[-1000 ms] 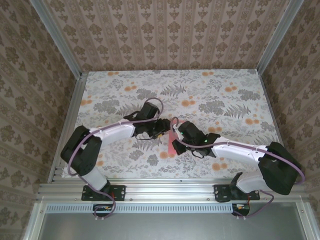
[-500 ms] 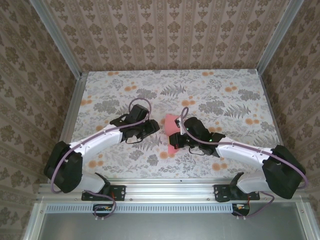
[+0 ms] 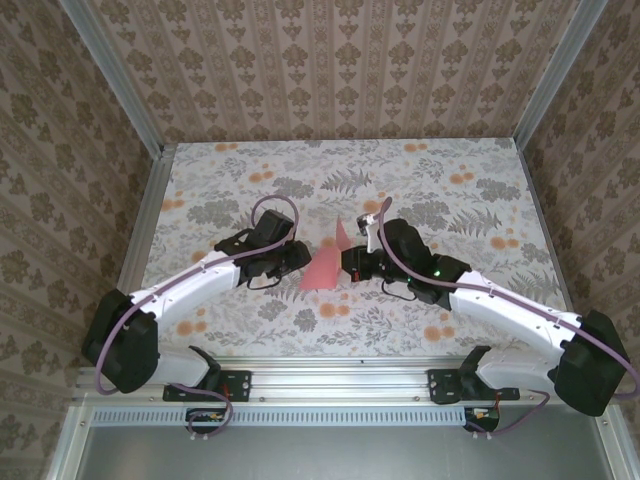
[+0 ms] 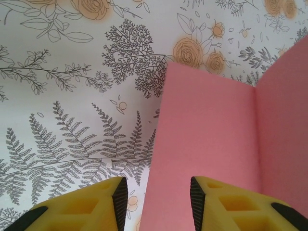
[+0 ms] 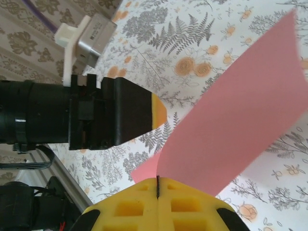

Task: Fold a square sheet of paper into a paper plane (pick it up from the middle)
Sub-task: Fold the triangle a second time at the center of the table.

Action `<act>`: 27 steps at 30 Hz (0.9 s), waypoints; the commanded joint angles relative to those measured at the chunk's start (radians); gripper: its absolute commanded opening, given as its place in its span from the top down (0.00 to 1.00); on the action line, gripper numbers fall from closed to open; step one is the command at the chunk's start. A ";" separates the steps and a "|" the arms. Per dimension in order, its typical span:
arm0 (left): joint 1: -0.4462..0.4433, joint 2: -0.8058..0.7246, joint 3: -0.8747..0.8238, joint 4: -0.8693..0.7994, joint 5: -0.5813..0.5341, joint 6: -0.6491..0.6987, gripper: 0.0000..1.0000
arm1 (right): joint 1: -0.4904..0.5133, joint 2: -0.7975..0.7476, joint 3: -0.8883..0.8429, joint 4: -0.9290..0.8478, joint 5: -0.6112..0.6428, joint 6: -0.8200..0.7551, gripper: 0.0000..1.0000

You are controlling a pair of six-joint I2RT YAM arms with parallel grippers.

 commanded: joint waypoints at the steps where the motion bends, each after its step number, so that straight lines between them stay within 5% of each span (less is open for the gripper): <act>1: 0.004 -0.016 0.015 -0.029 -0.019 0.027 0.59 | 0.004 -0.006 -0.044 0.000 0.024 0.047 0.99; 14: 0.000 -0.003 -0.035 -0.039 0.011 0.021 0.69 | 0.030 0.233 -0.054 0.105 -0.218 0.060 0.99; 27: -0.002 -0.004 -0.035 -0.021 -0.005 0.032 0.68 | 0.028 0.074 0.058 -0.152 0.140 -0.059 0.99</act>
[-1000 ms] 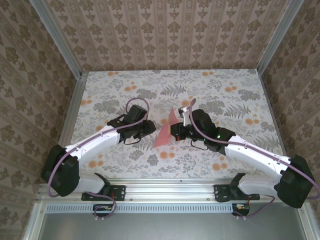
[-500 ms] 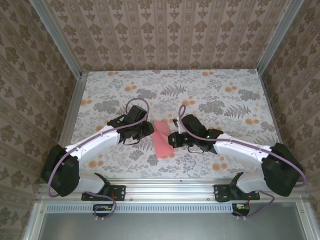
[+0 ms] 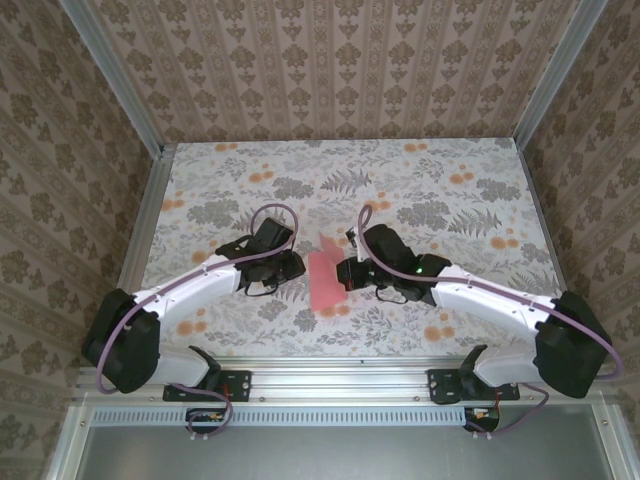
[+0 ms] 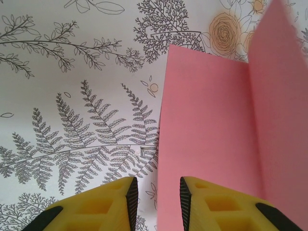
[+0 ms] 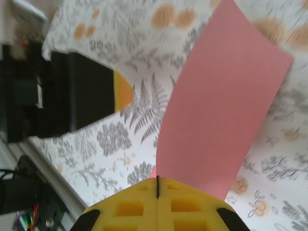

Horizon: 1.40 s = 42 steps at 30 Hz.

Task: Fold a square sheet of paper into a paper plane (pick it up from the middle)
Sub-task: Fold the triangle a second time at the center of the table.

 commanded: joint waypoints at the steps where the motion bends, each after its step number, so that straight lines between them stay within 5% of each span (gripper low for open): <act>1: -0.001 -0.004 0.020 0.002 -0.004 0.019 0.68 | 0.002 -0.047 0.019 -0.081 0.132 -0.035 0.99; 10: -0.007 0.018 0.028 0.020 0.015 0.023 0.68 | 0.047 -0.066 -0.070 -0.087 0.203 0.025 1.00; 21: -0.025 0.063 0.018 0.027 0.026 0.013 0.72 | 0.076 0.114 -0.062 0.097 -0.009 0.118 1.00; 42: -0.044 0.110 -0.009 0.049 0.046 -0.014 0.80 | 0.081 0.256 -0.075 0.336 -0.052 0.270 1.00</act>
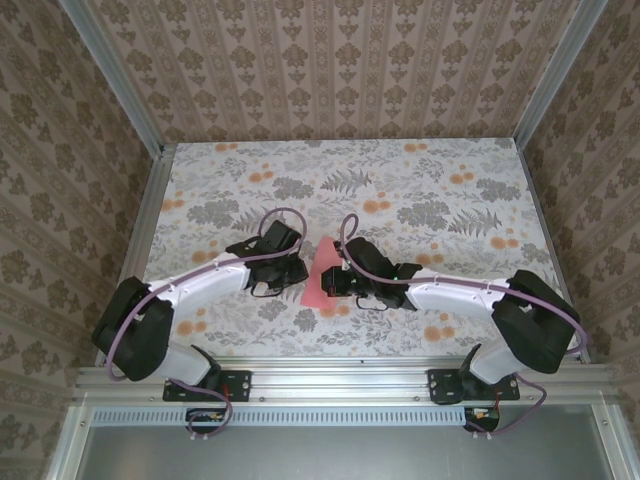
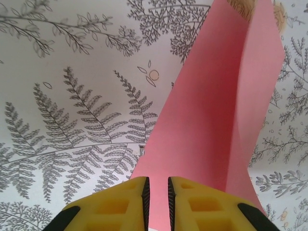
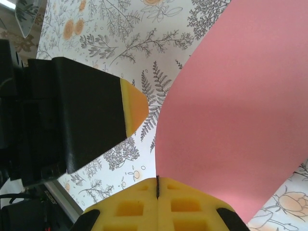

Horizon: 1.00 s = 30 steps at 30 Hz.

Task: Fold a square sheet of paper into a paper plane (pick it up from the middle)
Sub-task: Fold the triangle a second time at the center of the table.

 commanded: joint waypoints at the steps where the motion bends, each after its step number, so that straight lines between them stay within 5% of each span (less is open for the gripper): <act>1: -0.023 0.033 -0.009 0.017 0.019 -0.022 0.81 | 0.005 0.052 -0.021 0.089 -0.045 0.056 1.00; 17: -0.075 0.119 -0.047 0.033 -0.013 -0.062 0.87 | -0.028 0.135 -0.054 0.188 -0.120 0.086 0.99; 30: -0.083 0.160 -0.078 0.051 -0.027 -0.059 0.89 | -0.120 0.203 -0.026 0.197 -0.336 0.013 0.96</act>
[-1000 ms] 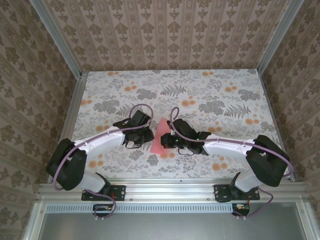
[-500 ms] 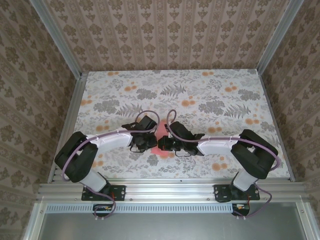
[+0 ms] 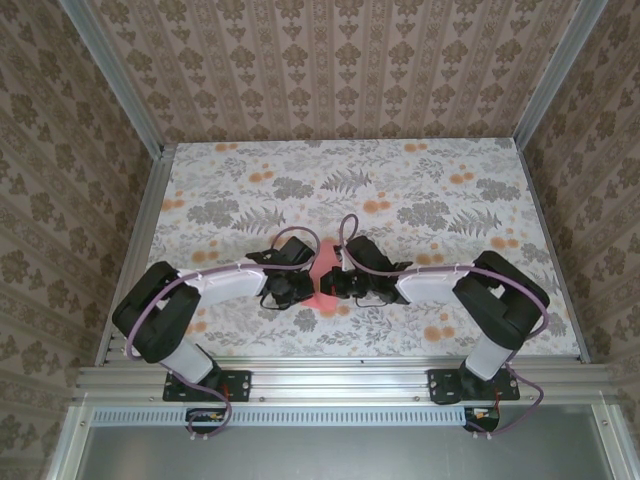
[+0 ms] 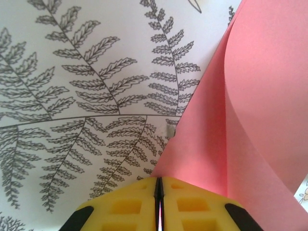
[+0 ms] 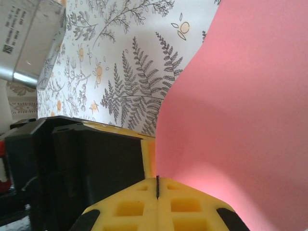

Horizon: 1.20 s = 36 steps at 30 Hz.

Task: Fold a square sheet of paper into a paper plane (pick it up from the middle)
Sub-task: Fold the triangle a second time at the center of the table.

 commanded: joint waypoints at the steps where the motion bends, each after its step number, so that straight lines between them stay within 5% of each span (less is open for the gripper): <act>1: -0.005 0.034 -0.025 -0.009 -0.036 -0.006 0.89 | -0.022 0.025 0.020 -0.001 -0.096 -0.055 0.96; 25: -0.018 0.115 0.005 -0.057 -0.077 0.032 0.89 | -0.202 0.113 0.209 -0.364 -0.351 -0.479 0.94; 36: -0.022 0.141 0.029 -0.074 -0.081 0.046 0.89 | -0.233 0.176 0.333 -0.578 -0.319 -0.720 0.93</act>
